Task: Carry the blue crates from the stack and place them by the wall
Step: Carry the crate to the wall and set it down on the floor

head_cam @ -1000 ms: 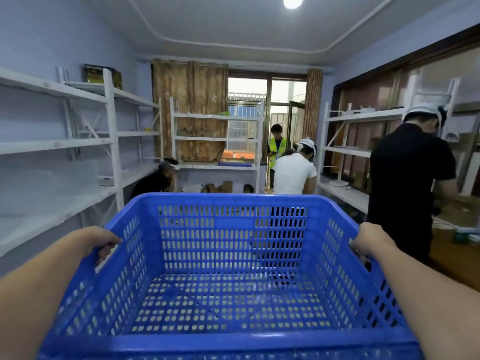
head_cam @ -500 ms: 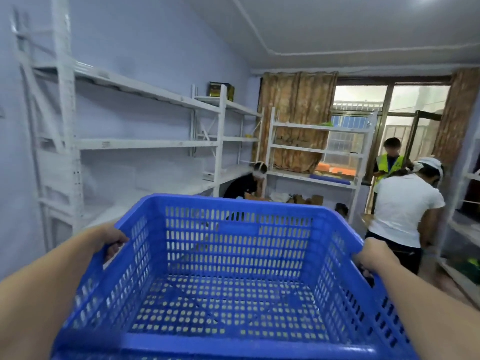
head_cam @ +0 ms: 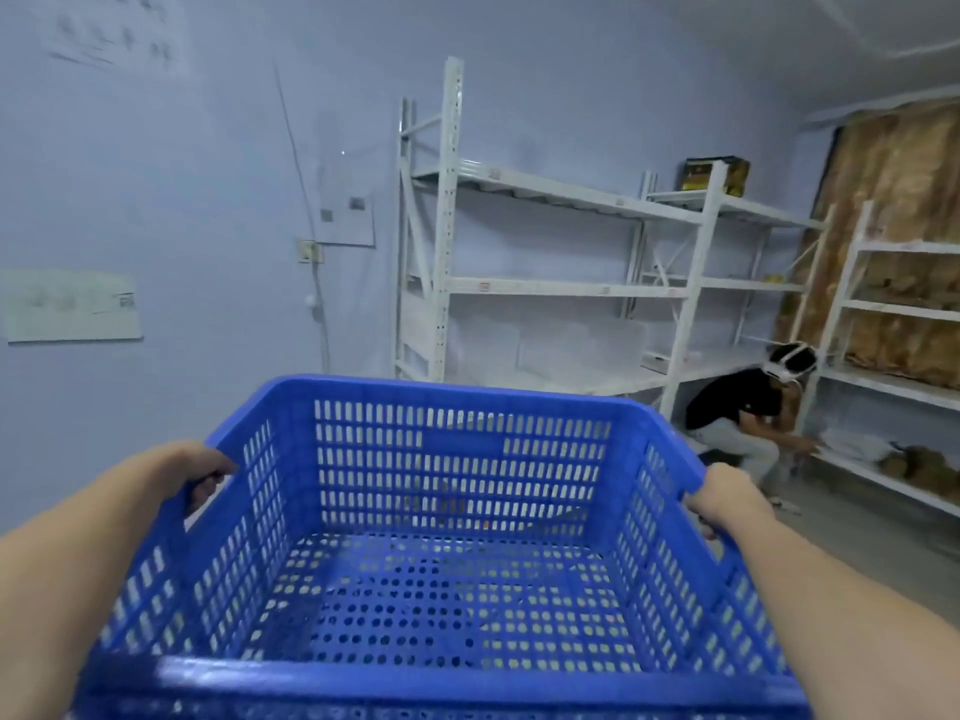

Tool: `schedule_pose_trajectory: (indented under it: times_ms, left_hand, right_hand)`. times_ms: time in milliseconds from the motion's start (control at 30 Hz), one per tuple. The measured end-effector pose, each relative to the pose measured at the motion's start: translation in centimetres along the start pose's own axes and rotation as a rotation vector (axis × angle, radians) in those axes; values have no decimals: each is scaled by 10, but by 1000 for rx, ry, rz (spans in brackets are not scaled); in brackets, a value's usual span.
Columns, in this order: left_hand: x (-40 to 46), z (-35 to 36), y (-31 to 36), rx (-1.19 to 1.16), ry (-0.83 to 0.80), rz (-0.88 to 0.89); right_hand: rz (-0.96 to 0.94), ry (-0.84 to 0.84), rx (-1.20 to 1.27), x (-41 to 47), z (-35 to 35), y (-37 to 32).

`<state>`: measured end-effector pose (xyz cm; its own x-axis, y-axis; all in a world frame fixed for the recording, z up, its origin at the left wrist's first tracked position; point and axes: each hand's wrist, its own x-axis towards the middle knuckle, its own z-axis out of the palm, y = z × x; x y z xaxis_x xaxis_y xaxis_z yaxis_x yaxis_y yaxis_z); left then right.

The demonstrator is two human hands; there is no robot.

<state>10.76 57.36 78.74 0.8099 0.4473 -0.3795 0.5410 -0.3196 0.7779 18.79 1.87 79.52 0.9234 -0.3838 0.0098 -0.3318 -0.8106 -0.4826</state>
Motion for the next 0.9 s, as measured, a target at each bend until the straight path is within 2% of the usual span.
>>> schedule_pose_trajectory:
  times_ms: [233,533,700,900]
  left_hand:
    - [-15,-126,-92,-56,203,-83]
    - [-17,-291,-190,-93,359,-202]
    - [-4,-353,-216,-83,432,-225]
    - [37,-389,-237,-135,393,-262]
  right_hand:
    - [-232,-93,-28,-28,80,-143]
    - [-357,-228,119,-96,197,-322]
    - [-417,-265,86,-109,250,-394]
    - [-477,-242,-2,-129,267,-459]
